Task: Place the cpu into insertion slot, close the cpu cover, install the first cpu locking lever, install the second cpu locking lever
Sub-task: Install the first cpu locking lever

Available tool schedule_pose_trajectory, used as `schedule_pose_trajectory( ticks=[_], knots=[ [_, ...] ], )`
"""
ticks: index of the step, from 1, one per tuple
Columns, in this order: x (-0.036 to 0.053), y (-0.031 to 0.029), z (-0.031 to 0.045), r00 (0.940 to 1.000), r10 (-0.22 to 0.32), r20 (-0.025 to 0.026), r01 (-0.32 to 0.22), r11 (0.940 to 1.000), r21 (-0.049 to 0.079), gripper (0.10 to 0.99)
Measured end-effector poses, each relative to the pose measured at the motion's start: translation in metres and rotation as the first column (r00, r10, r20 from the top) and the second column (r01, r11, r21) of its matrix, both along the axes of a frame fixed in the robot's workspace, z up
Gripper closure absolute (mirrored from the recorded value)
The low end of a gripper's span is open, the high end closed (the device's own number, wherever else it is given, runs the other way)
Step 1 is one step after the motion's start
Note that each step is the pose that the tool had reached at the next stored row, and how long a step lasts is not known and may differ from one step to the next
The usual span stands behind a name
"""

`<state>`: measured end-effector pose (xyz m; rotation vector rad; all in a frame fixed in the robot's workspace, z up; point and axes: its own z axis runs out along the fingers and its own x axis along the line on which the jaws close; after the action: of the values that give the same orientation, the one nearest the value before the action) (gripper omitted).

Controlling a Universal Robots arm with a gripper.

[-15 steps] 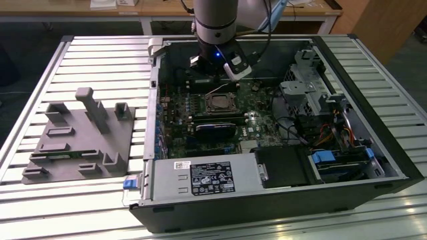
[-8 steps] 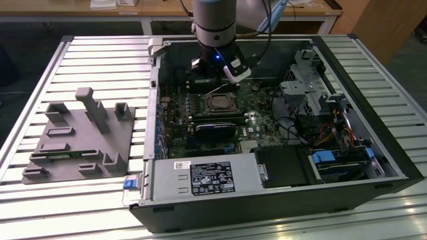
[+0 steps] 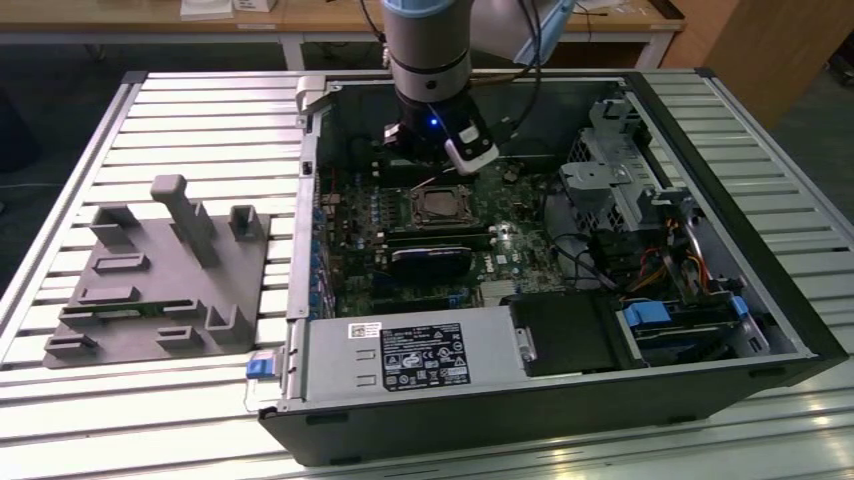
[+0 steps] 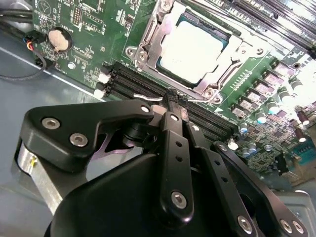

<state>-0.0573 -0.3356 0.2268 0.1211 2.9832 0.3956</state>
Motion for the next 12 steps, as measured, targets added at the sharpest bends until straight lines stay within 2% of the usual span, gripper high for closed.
schedule_pose_trajectory(
  ticks=[12],
  knots=[
    [0.0016, 0.0076, -0.0086, 0.9995, -0.031, 0.0004, 0.031, 0.9995, -0.004, 0.980]
  ],
)
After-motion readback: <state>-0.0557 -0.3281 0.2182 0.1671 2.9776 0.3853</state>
